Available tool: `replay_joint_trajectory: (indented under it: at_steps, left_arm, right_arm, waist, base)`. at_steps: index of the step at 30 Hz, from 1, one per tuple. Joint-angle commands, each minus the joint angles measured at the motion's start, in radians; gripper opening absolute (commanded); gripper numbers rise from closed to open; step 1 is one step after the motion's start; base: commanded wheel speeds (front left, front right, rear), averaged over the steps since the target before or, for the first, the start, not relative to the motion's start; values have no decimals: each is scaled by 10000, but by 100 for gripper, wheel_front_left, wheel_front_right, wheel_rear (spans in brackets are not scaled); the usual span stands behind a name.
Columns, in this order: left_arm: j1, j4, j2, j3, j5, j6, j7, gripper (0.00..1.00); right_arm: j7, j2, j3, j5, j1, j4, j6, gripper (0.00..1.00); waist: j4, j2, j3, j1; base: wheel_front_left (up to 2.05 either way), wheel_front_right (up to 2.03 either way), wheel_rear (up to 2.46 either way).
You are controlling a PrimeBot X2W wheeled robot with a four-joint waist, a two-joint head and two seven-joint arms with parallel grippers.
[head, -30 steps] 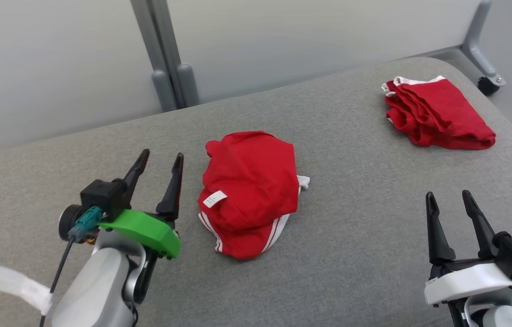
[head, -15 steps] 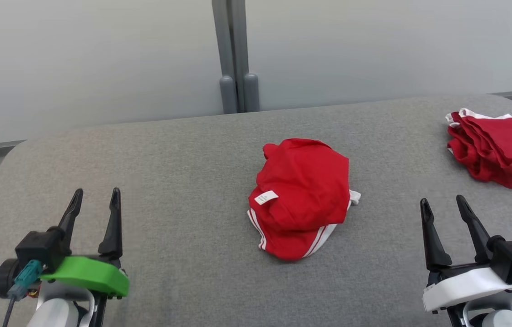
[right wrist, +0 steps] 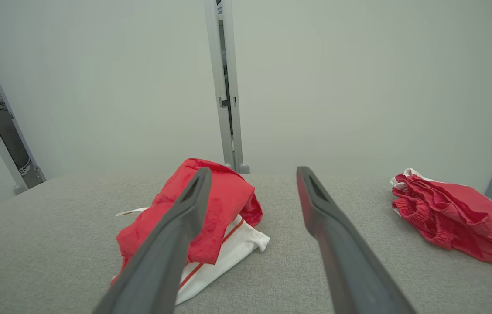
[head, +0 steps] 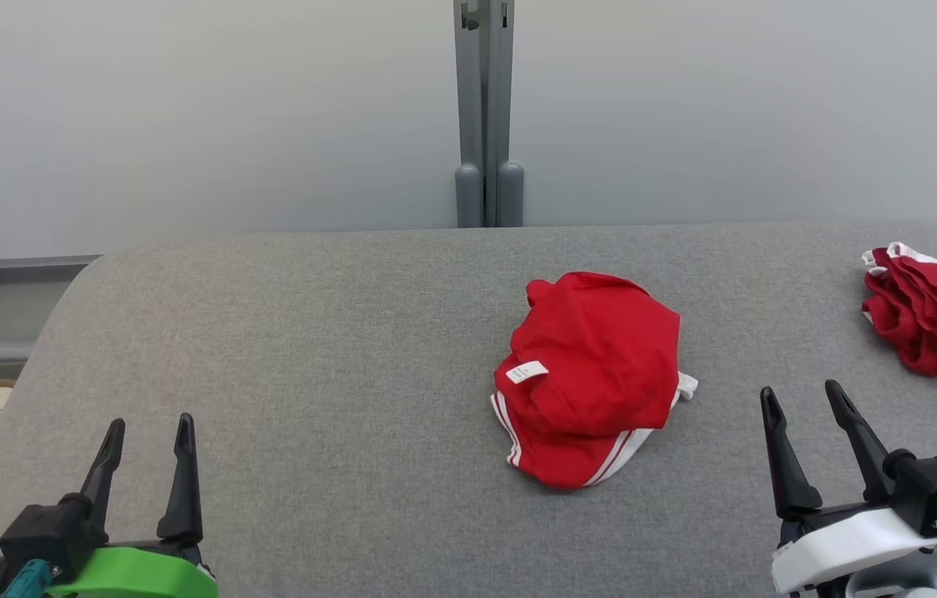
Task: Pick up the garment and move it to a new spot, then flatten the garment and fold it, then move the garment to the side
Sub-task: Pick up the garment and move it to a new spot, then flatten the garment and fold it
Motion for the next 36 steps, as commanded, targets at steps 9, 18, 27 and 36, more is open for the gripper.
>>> replay_joint_trajectory:
  at_steps: [9, 18, 27, 36]
  left_arm:
    - [448, -275, 9, 29, -146, -122, -27, 100]
    - [436, -225, 119, 31, -160, -204, -27, 100]
    - [386, -125, 79, 147, -115, -192, -27, 100]
    - [432, -140, -173, 410, 8, -239, -27, 100]
  right_arm:
    - [167, 55, -96, -30, 390, -208, 2, 100]
    - [291, 162, -179, -92, 536, -357, 2, 100]
    - [380, 219, -247, -115, 575, -415, 2, 100]
    - [353, 257, -255, -61, 571, -316, 2, 100]
  waist:
    - [28, 0, -39, 0]
    - [14, 0, -53, 0]
    - [10, 0, -45, 0]
    - [26, 0, -57, 0]
  base:
    - [0, 0, 0]
    - [0, 0, 0]
    - [0, 0, 0]
    - [0, 0, 0]
